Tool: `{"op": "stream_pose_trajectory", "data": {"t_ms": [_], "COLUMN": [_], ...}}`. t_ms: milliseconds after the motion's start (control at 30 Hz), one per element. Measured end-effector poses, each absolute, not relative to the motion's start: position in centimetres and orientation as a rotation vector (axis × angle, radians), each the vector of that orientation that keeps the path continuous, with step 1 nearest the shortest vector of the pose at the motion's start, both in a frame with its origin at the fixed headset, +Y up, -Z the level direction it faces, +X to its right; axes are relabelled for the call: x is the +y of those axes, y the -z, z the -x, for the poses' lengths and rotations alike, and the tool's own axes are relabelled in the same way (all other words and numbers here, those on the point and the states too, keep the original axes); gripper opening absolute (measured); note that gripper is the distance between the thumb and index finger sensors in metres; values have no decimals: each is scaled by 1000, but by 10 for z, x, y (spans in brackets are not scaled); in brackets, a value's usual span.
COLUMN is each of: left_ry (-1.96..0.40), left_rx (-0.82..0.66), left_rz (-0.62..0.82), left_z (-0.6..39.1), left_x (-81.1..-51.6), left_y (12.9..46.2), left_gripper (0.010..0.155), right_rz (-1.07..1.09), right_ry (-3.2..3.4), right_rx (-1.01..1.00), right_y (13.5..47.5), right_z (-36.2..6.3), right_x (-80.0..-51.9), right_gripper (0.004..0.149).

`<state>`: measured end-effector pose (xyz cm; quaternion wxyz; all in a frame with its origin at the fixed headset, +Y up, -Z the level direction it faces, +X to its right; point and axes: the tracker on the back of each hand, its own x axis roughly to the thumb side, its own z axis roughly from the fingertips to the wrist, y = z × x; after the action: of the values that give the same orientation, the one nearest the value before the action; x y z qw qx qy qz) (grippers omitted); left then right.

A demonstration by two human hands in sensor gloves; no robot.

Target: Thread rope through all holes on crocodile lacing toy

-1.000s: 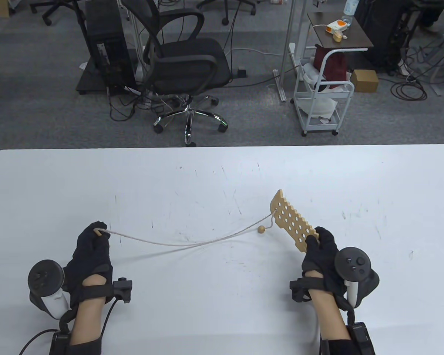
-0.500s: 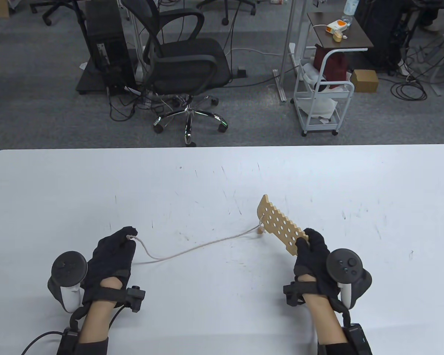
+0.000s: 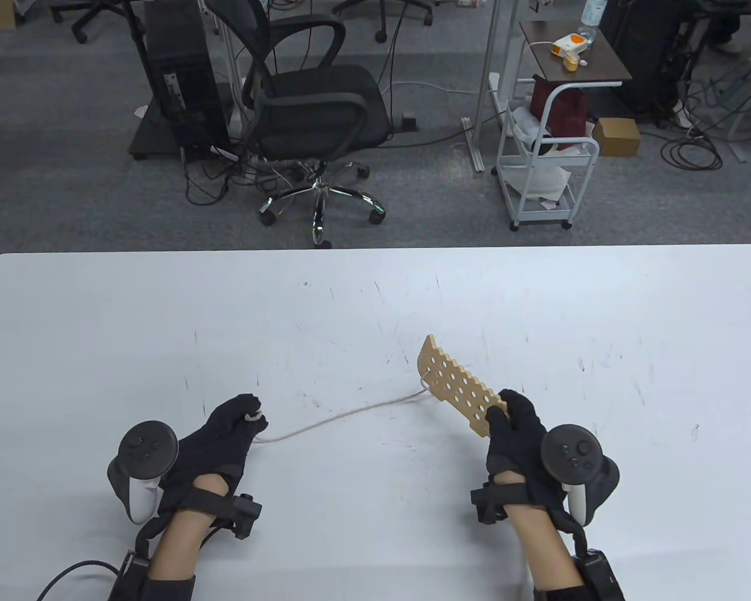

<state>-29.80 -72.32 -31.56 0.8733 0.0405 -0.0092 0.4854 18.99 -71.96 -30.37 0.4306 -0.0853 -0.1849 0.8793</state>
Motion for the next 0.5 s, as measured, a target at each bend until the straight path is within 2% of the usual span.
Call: {"op": "stream_pose_trajectory", "data": {"t_ms": [67,167,233,300,500], "left_ry": [-1004,-989,-976,-986,-943], "left_rx": [-25,-35,-56,-60,-57], "left_rz": [-80,-69,-65,-60,-60], "left_z": [296,295,294,293,289], "left_x": [-723,-723,-723,-724,-726], "left_y": [316,316,316,316,317], "left_gripper": [54,70,76,76,66], "right_rz": [204,187,171,160,127], "right_ry": [-2193,-2180,-2186,-2186,-2188], "right_rx": [-462,-453,-454,-454,-450], "right_y": [303,302,300,300,297], "right_z": [-188,-186,-183,-181,-176], "right_x": [-719,-718,-717,-717,-715], "right_gripper": [47,47,47,47,47]}}
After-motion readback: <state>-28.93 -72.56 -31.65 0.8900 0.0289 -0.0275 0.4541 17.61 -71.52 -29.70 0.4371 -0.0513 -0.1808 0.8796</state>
